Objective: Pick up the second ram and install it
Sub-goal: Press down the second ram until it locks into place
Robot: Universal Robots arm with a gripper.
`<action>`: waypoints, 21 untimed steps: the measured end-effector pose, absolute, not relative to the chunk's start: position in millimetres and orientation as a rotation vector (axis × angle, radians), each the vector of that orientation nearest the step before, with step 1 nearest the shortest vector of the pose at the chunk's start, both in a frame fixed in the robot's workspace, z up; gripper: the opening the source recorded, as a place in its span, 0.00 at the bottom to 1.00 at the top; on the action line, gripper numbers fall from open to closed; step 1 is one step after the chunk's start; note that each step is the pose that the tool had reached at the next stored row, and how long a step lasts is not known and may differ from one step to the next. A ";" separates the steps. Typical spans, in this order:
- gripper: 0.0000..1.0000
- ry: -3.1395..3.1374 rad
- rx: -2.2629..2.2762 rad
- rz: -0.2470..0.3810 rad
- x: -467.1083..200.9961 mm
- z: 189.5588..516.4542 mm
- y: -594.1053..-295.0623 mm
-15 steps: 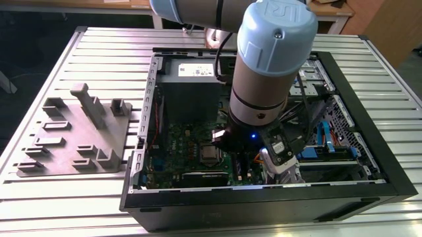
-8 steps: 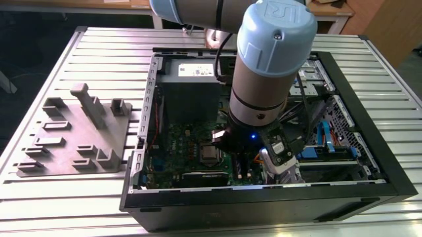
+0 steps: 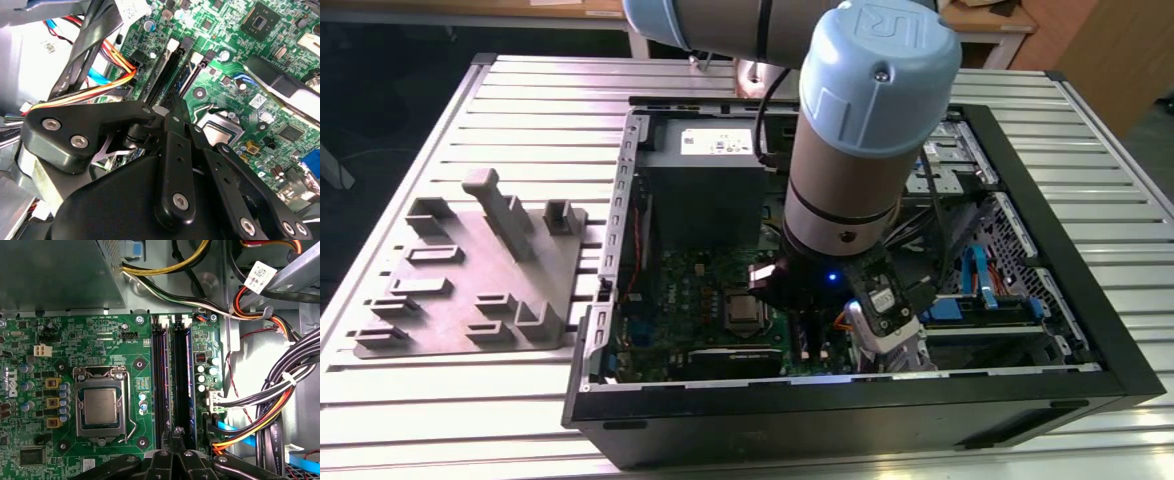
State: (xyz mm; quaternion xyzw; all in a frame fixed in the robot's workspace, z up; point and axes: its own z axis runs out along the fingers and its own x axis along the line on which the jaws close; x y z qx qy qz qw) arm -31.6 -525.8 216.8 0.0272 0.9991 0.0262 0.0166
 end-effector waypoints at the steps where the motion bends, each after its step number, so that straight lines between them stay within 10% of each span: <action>1: 0.11 3.106 0.085 0.082 -31.6 217.1 -525.8; 21: 0.11 3.106 0.085 0.085 -31.8 244.1 -514.8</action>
